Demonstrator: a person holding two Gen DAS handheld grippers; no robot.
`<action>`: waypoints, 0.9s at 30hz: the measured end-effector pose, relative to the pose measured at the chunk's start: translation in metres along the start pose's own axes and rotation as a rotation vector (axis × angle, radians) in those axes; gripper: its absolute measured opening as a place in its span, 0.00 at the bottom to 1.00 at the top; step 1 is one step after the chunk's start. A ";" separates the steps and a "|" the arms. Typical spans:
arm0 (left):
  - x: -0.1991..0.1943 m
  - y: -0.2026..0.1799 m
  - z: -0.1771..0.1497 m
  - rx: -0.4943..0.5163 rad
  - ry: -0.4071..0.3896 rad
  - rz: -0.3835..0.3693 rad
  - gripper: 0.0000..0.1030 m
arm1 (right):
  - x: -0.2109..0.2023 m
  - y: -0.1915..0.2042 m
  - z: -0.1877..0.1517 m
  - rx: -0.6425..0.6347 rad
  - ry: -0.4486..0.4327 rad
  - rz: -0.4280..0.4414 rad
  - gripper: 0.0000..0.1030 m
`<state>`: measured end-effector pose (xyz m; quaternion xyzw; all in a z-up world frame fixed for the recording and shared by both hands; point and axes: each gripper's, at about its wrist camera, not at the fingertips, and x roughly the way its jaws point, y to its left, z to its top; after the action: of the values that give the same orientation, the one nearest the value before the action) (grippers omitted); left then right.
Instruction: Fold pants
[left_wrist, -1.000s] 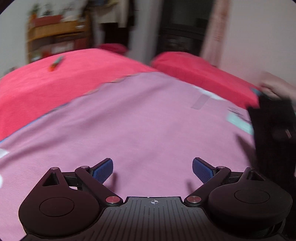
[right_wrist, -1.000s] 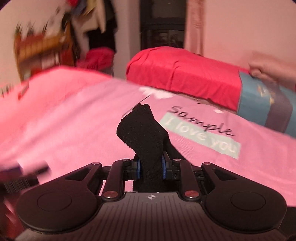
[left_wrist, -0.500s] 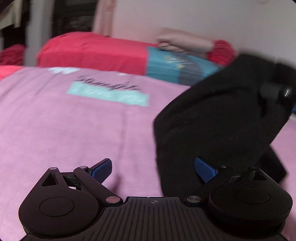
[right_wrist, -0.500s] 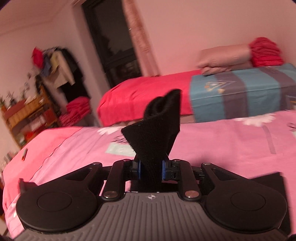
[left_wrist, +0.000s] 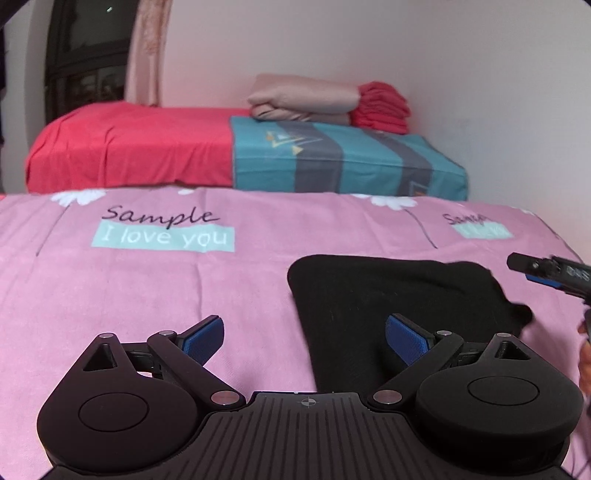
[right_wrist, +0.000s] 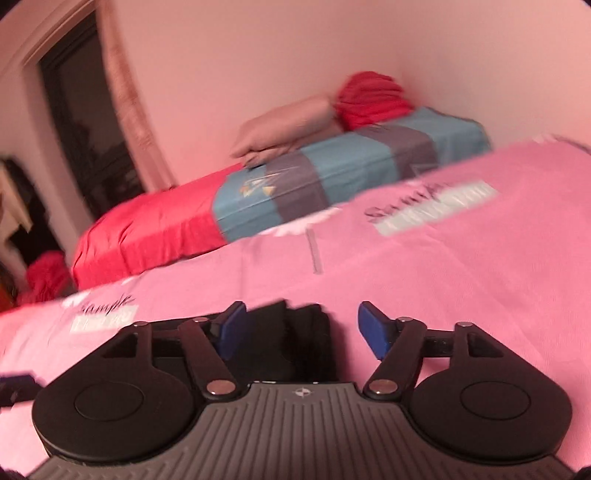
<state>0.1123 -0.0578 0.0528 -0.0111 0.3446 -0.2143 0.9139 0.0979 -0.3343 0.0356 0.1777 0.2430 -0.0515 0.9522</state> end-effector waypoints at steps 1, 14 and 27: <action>0.011 -0.004 0.002 -0.008 0.023 -0.001 1.00 | 0.006 0.009 0.001 -0.028 0.005 0.026 0.77; 0.063 0.026 -0.002 -0.126 0.185 -0.193 1.00 | 0.056 -0.043 -0.016 0.254 0.313 0.096 0.91; 0.061 0.001 -0.003 -0.174 0.252 -0.357 1.00 | 0.032 -0.022 -0.020 0.219 0.259 0.212 0.47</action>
<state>0.1517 -0.0808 0.0126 -0.1237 0.4658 -0.3417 0.8068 0.1134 -0.3476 -0.0027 0.3099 0.3364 0.0461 0.8881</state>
